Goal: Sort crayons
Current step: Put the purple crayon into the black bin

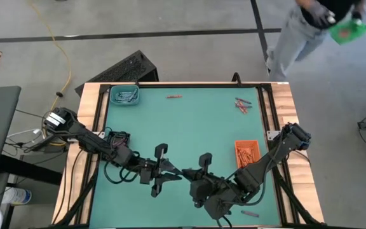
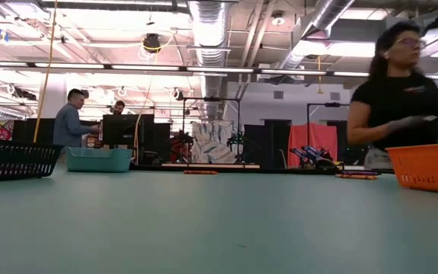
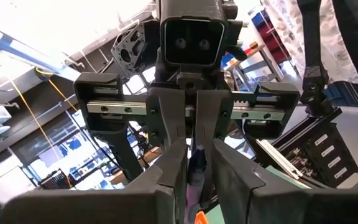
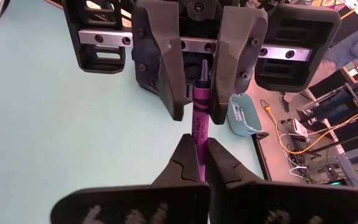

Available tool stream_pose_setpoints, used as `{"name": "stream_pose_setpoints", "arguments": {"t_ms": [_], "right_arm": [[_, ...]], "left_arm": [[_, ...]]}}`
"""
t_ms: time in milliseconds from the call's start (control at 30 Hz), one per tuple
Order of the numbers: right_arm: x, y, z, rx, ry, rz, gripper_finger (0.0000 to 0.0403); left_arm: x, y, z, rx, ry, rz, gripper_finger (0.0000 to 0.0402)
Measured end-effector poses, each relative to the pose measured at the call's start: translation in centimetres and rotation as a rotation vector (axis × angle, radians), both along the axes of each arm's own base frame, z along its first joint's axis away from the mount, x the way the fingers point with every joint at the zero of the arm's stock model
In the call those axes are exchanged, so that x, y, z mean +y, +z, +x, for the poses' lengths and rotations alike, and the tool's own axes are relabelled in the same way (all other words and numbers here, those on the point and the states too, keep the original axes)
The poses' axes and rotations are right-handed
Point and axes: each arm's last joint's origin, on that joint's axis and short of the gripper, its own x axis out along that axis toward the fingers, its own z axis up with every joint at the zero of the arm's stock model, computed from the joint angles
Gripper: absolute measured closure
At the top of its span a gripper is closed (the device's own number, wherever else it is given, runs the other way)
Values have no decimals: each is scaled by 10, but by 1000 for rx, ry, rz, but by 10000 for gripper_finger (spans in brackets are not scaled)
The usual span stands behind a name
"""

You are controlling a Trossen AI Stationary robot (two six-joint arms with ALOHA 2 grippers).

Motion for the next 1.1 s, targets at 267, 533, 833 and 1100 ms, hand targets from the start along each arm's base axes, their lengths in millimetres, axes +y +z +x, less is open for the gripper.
{"name": "stream_pose_setpoints", "arguments": {"t_ms": [267, 533, 833, 1100], "right_arm": [[0, 0, 0, 6, 10, 4, 395], [-2, -2, 1, 18, 8, 15, 354], [-19, -11, -3, 81, -111, 46, 329], [-30, -30, -8, 162, -183, 35, 301]], "left_arm": [[-1, -2, 0, 16, -27, 25, 390], [-1, -8, 2, 81, -23, 29, 395], [0, -17, -4, 267, 84, 81, 396], [14, -3, -25, 418, 269, 65, 396]]}}
